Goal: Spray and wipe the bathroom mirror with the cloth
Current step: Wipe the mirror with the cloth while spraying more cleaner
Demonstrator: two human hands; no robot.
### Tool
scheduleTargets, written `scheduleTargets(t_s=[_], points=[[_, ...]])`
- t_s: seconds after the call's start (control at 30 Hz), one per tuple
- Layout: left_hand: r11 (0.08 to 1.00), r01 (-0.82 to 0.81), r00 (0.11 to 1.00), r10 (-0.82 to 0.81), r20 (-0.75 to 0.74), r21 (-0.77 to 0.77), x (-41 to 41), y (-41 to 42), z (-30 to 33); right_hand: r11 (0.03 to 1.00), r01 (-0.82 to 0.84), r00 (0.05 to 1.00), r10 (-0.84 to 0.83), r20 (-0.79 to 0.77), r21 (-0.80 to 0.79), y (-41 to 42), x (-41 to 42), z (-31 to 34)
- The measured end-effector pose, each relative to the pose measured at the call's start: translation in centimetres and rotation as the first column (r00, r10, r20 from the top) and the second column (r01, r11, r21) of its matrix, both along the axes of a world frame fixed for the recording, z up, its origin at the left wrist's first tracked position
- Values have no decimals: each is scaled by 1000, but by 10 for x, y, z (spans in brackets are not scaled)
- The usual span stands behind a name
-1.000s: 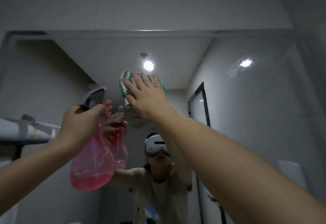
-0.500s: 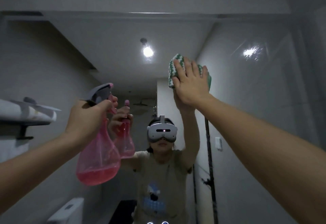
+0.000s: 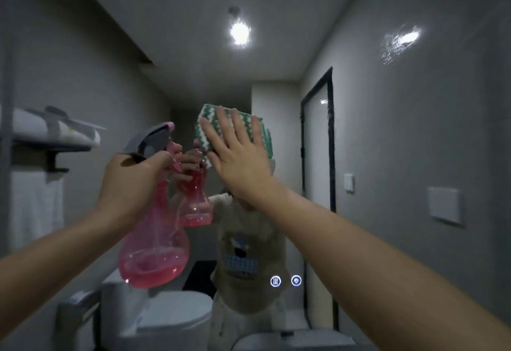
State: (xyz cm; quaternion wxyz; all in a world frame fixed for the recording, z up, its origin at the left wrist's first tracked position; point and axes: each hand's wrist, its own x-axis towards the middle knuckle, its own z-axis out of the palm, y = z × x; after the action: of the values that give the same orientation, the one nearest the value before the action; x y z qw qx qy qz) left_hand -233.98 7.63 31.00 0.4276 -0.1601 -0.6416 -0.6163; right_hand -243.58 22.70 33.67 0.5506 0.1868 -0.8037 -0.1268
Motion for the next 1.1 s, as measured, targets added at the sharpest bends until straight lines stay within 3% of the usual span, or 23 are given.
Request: scheduleTargets(t_s=[0.1, 0.2, 0.37, 0.53, 0.7, 0.83, 1.1], points=[[998, 54, 998, -53, 41, -23, -4, -2, -19, 998, 18, 998, -14, -57, 66, 12, 1, -12], [989, 123, 988, -115, 101, -84, -3, 5, -32, 986, 87, 996, -85, -15, 142, 48, 2, -12], [983, 151, 984, -138, 114, -109, -4, 27, -53, 983, 143, 990, -144, 3, -118, 112, 4, -30], [971, 215, 955, -187, 230, -103, -3, 46, -79, 921, 152, 988, -145, 48, -358, 168, 8, -78], [985, 158, 944, -170, 281, 65, 5, 62, -101, 843, 120, 992, -77, 103, -524, 150, 9, -107], [989, 132, 944, -146, 297, 69, 17, 67, -117, 868, 85, 995, -46, 91, -489, 128, 7, -127], [996, 19, 948, -46, 314, 89, 39, 54, -158, 978, 7, 998, -20, -61, -208, 90, 0, -162]])
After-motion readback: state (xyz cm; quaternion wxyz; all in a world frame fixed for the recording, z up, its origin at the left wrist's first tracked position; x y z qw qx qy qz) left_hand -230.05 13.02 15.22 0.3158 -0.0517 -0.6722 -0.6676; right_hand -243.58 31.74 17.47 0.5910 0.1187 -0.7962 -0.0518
